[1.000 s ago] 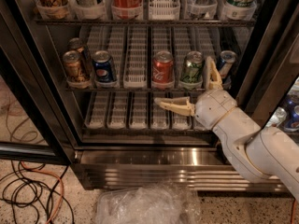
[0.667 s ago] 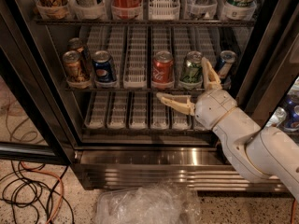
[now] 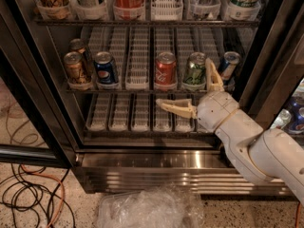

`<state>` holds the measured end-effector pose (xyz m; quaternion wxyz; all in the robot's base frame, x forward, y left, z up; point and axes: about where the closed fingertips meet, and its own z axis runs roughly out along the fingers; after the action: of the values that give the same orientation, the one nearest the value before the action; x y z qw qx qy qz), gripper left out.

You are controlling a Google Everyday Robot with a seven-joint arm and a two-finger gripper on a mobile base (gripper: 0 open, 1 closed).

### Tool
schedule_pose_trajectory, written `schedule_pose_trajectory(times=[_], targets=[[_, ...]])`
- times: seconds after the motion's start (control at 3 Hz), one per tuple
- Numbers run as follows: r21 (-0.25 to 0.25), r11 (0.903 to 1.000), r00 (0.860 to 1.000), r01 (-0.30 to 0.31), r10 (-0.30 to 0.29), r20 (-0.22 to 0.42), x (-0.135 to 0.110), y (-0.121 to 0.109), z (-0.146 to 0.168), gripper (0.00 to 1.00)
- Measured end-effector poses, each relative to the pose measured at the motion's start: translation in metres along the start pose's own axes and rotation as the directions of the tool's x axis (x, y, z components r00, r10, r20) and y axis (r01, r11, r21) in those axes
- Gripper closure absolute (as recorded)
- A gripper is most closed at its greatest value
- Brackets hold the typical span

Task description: Pick green can from bottom shelf of fridge

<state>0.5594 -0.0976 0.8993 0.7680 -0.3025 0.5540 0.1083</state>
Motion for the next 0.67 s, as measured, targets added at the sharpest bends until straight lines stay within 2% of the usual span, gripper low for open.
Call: schedule_pose_trajectory(times=[0.33,0.67], targets=[[0.017,0.9986,0.999,0.05,-0.05,-0.006,0.011,-0.016,0.009,0.01],[0.064,0.9929,0.995,0.101,-0.1,-0.016,0.017,-0.035,0.015,0.0]])
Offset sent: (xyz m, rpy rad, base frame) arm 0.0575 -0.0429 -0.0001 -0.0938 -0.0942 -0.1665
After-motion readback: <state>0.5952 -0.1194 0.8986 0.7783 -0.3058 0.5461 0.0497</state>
